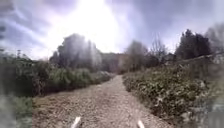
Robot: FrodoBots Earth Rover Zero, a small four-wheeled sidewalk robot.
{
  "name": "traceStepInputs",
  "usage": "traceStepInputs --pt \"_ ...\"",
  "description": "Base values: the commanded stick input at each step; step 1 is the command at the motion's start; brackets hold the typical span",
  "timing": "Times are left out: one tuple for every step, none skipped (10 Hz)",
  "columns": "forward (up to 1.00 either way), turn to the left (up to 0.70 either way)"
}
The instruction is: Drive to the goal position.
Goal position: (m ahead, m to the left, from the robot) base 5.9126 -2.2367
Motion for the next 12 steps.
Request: traceStepInputs --pt "0.7 0.0" --pt "0.7 0.0" --pt "0.7 0.0" --pt "0.7 0.0" --pt "0.7 0.0" --pt "0.7 0.0" --pt "0.7 0.0" --pt "0.7 0.0" --pt "0.7 0.0" --pt "0.7 0.0" --pt "0.7 -0.07" --pt "0.7 -0.35"
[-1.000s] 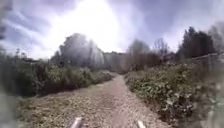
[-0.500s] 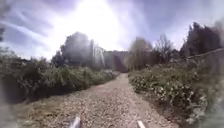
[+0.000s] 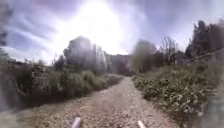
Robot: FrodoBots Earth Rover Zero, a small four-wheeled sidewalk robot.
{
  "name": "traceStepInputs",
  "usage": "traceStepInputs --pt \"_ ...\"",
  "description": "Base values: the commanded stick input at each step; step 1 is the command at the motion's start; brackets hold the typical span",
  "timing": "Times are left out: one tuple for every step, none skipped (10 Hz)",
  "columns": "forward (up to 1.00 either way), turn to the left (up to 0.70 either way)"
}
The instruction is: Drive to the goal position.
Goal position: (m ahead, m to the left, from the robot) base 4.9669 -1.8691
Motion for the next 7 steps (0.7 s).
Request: traceStepInputs --pt "0.7 -0.35" --pt "0.7 -0.35" --pt "0.7 -0.35" --pt "0.7 -0.26" --pt "0.7 0.0" --pt "0.7 0.0" --pt "0.7 0.0"
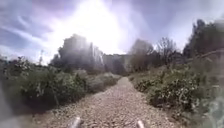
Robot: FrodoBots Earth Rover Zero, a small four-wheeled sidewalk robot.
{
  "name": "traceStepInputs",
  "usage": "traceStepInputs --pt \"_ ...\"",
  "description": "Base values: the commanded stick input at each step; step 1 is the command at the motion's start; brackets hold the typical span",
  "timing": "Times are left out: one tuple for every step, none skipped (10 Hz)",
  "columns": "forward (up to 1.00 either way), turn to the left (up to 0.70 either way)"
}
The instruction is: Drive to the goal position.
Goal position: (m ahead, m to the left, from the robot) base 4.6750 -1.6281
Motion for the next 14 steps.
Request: traceStepInputs --pt "0.7 0.0" --pt "0.7 0.0" --pt "0.7 0.0" --pt "0.7 0.0" --pt "0.7 0.0" --pt "0.7 0.0" --pt "0.7 0.0" --pt "0.7 0.0" --pt "0.7 0.0" --pt "0.7 0.0" --pt "0.7 0.0" --pt "0.7 0.0" --pt "0.7 0.0" --pt "0.7 0.0"
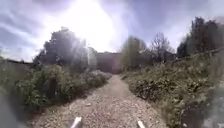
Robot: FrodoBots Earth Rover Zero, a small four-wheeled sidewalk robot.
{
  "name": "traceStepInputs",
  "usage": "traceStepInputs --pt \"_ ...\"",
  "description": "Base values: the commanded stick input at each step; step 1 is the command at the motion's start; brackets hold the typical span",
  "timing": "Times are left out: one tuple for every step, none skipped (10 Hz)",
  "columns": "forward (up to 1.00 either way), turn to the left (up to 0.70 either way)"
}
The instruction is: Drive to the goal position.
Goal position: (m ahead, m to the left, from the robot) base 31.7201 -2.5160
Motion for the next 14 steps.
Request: traceStepInputs --pt "0.7 0.0" --pt "0.7 0.0" --pt "0.7 0.0" --pt "0.7 0.0" --pt "0.7 -0.1" --pt "0.7 -0.34" --pt "0.7 -0.35" --pt "0.7 -0.29" --pt "0.7 -0.1" --pt "0.7 0.0" --pt "0.7 0.0" --pt "0.7 0.0" --pt "0.7 0.0" --pt "0.7 0.0"
